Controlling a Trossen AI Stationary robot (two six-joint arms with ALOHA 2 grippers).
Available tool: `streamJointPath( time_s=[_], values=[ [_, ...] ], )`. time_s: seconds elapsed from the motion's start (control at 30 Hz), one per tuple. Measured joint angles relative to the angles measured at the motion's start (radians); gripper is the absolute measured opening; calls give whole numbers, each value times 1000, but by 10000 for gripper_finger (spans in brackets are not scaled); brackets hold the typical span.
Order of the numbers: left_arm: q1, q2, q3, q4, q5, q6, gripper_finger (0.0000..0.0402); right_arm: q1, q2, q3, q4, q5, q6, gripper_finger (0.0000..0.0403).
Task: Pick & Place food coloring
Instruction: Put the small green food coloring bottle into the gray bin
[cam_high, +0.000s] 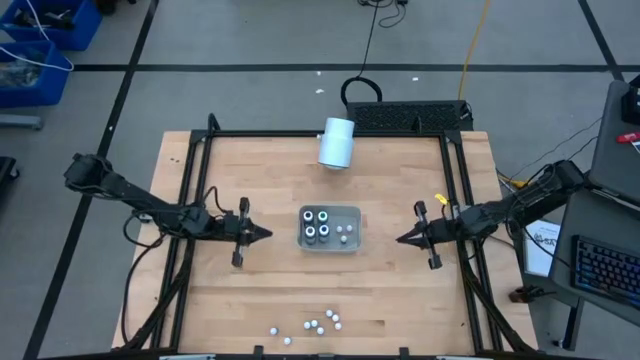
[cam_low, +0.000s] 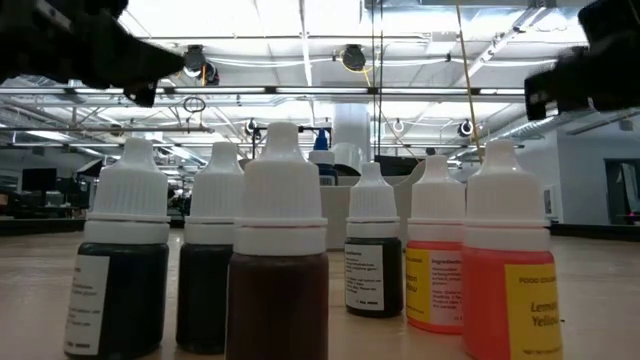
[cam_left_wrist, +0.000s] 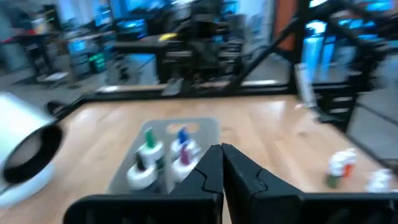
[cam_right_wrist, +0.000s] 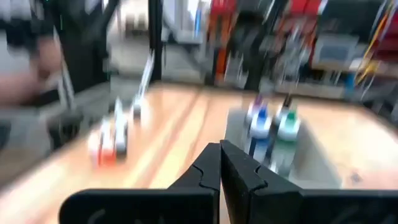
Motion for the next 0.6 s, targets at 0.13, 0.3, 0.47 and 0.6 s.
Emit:
streamJointPath(
  time_s=[0.13,0.3,0.47,0.6],
  values=[
    [0,1,-18,38,-38,24,15,24,155,125,-40,59,55,0],
    [0,5,-23,94,-4,79,5,50,426,329,-182,97,110,0],
    [0,6,-23,70,-3,76,14,55,756,667,-429,100,178,0],
    [0,6,-23,58,-3,67,36,57,996,978,-611,79,177,0]
  ],
)
